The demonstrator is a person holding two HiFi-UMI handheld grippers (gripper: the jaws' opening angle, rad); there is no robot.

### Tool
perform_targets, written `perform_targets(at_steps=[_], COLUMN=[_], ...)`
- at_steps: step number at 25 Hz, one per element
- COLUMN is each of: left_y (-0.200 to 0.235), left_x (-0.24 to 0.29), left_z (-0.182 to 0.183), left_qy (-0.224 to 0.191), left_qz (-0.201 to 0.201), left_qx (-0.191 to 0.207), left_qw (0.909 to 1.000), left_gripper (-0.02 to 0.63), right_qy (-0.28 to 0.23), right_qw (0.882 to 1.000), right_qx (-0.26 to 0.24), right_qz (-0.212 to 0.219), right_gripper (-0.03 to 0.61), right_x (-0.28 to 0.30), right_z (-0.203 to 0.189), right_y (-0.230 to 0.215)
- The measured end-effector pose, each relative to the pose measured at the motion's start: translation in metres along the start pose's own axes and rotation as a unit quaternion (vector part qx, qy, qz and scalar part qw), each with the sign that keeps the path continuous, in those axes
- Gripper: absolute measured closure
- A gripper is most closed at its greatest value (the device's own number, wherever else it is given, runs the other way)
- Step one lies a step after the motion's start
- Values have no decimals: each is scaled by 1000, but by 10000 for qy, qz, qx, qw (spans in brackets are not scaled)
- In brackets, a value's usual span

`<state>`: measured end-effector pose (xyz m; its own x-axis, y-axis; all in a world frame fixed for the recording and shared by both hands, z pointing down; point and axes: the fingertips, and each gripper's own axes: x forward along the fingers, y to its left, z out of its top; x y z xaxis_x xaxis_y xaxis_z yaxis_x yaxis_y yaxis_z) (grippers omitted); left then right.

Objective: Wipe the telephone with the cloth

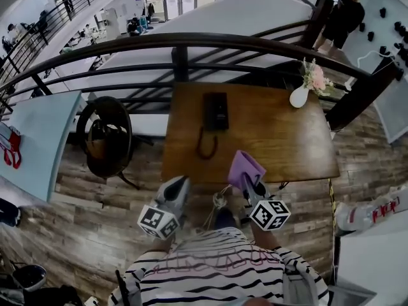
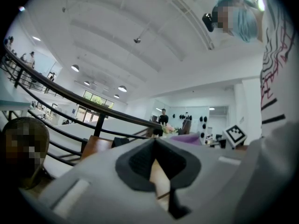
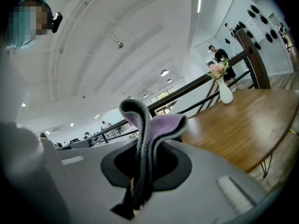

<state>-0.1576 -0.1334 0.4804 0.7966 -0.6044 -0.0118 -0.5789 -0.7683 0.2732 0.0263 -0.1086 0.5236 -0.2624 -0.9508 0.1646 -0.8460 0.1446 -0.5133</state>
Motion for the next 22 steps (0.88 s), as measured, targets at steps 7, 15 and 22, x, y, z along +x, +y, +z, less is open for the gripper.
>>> perform_targets(at_steps=[7, 15, 22], left_y=[1, 4, 4], left_x=[-7, -7, -3], left_z=[0, -4, -7], left_qy=[-14, -1, 36], left_qz=[-9, 27, 48], left_qx=[-1, -32, -68], left_qw=[10000, 10000, 10000], left_gripper=[612, 612, 612], right_qy=[-24, 10, 19], right_qw=[10000, 9999, 9997], right_qx=[43, 162, 248], right_qz=[-53, -60, -79], right_gripper=[545, 545, 545], right_x=[-3, 0, 0], right_z=[-4, -8, -7], right_y=[3, -1, -6])
